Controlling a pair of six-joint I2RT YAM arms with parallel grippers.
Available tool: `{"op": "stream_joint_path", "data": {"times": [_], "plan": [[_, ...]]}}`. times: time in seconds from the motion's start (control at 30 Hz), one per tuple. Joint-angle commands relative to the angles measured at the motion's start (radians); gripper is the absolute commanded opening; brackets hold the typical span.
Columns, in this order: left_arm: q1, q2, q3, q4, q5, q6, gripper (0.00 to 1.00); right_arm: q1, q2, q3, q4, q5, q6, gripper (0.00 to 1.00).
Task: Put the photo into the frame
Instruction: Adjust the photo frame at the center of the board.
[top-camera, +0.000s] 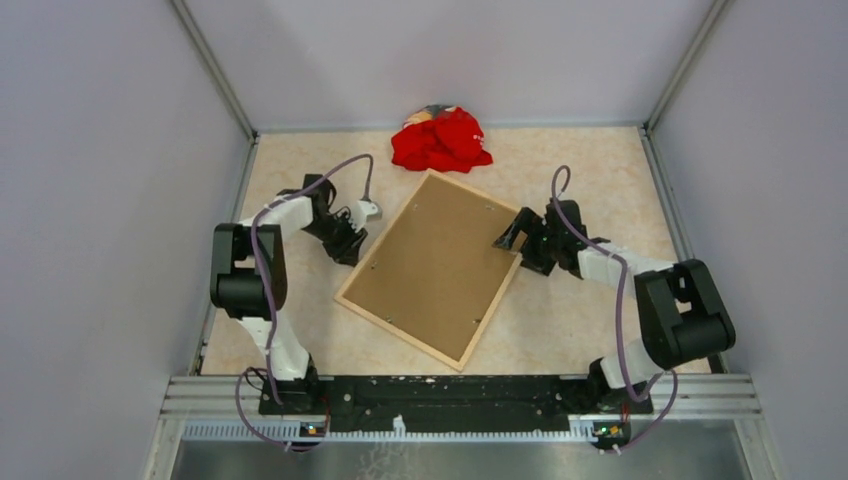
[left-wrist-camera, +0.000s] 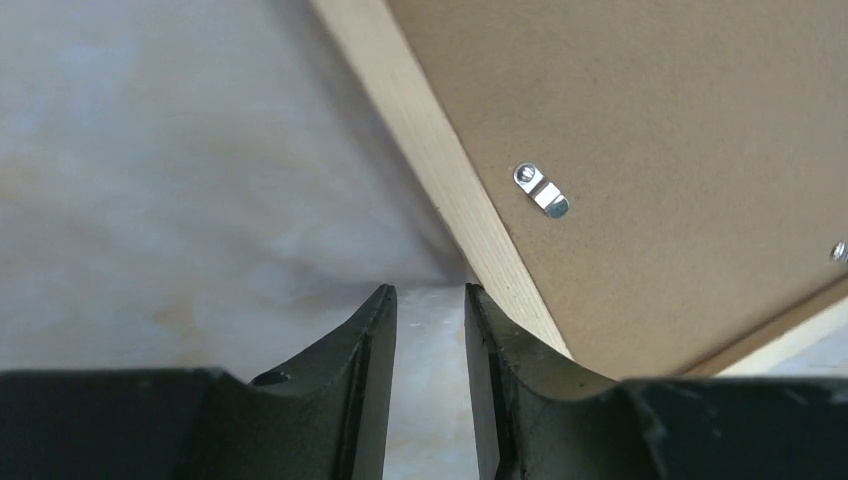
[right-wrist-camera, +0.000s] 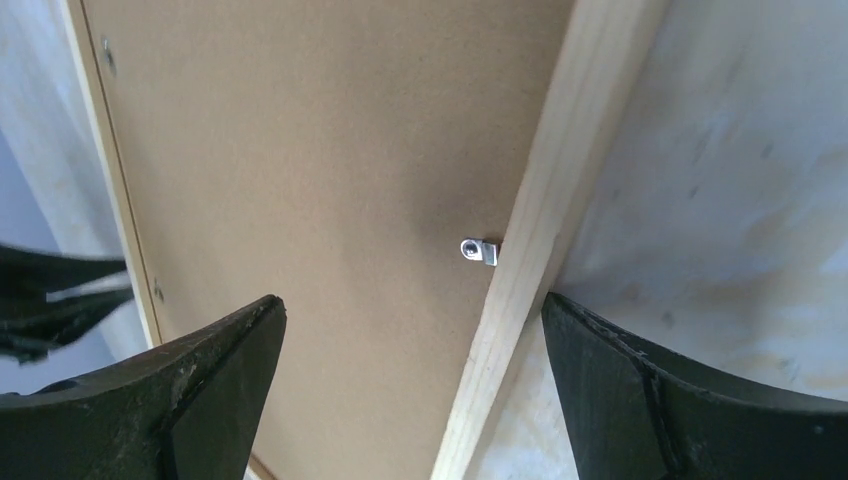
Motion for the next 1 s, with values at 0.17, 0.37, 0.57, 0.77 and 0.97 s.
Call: {"op": "stream_joint_path", "data": {"times": [0.17, 0.37, 0.57, 0.77, 0.97], "plan": [[-0.132, -0.065, -0.128, -0.198, 0.158, 0.083, 0.41, -0.038, 0.112, 0.195, -0.015, -0.018, -0.106, 0.99], [-0.105, -0.098, -0.144, -0.231, 0.156, 0.148, 0.43, -0.038, 0.033, 0.243, -0.186, 0.095, -0.179, 0.99], [-0.021, -0.034, -0.018, -0.319, 0.256, 0.147, 0.5, -0.002, -0.175, 0.18, -0.23, 0.145, -0.181, 0.97], [-0.038, 0.08, 0.085, -0.308, 0.368, 0.029, 0.47, 0.232, -0.242, 0.072, -0.016, 0.089, -0.086, 0.89], [-0.049, 0.134, 0.106, -0.274, 0.365, -0.011, 0.36, 0.469, -0.133, 0.026, 0.203, 0.12, -0.02, 0.82]]}}
